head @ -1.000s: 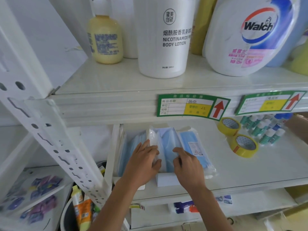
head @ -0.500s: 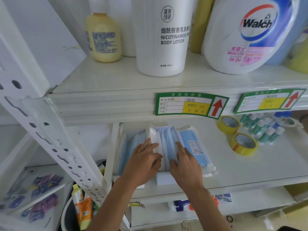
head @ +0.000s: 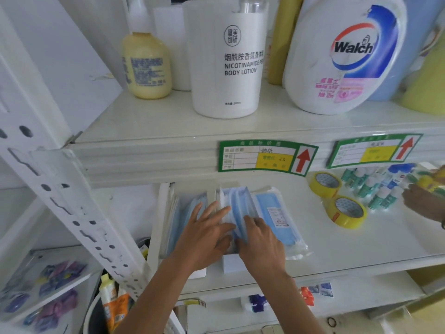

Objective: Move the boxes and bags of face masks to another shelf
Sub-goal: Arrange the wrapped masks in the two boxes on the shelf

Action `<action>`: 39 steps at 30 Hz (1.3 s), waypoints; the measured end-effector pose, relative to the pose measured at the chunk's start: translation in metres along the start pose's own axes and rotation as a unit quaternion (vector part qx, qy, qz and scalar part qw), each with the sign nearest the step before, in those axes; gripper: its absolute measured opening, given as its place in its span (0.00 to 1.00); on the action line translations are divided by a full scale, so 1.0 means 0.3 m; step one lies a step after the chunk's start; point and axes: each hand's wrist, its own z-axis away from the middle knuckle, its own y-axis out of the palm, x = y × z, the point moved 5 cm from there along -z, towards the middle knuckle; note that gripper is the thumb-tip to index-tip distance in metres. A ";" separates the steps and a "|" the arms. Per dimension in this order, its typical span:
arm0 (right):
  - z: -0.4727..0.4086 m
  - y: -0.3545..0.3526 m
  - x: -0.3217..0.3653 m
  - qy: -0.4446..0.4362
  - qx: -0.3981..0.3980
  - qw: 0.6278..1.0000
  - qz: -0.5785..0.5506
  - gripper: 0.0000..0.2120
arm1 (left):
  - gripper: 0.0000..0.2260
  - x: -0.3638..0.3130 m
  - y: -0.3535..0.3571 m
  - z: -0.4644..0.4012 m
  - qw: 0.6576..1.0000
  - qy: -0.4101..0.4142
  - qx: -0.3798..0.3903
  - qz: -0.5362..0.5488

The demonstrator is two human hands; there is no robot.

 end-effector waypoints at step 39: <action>0.041 -0.039 -0.035 -0.083 -0.060 0.994 -0.026 0.19 | 0.15 0.067 0.070 -0.035 0.970 -0.193 0.032 0.146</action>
